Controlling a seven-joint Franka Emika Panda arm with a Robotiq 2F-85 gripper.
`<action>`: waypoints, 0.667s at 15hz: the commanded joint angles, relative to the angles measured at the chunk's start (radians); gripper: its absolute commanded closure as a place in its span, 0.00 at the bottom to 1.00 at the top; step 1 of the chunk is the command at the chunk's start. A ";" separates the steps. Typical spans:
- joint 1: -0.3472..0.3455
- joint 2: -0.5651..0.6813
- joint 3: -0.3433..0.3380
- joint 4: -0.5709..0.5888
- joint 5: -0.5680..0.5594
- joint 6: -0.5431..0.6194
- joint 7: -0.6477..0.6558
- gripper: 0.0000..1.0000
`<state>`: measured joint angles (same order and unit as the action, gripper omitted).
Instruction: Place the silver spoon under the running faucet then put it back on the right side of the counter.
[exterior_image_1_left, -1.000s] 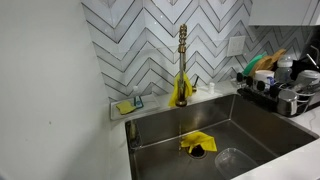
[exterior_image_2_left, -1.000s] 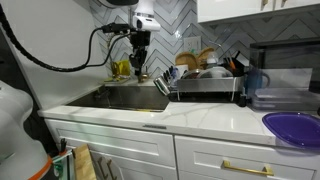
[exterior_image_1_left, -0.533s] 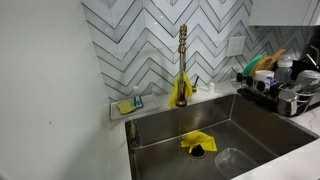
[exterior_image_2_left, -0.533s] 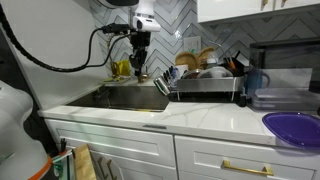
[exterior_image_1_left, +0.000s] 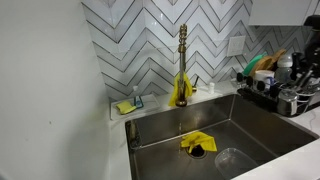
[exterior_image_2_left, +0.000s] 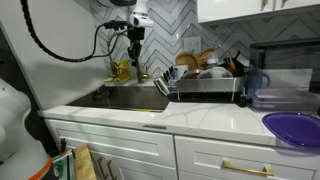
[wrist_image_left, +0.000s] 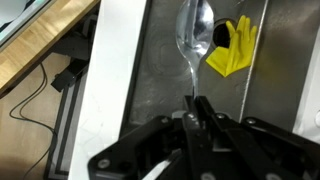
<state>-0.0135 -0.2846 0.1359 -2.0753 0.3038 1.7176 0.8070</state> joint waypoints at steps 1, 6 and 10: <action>0.071 0.170 0.062 0.177 0.038 -0.060 0.123 0.98; 0.121 0.190 0.064 0.168 0.024 -0.015 0.135 0.92; 0.116 0.176 0.052 0.167 0.024 -0.015 0.134 0.92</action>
<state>0.0875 -0.1101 0.2014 -1.9100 0.3294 1.7039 0.9396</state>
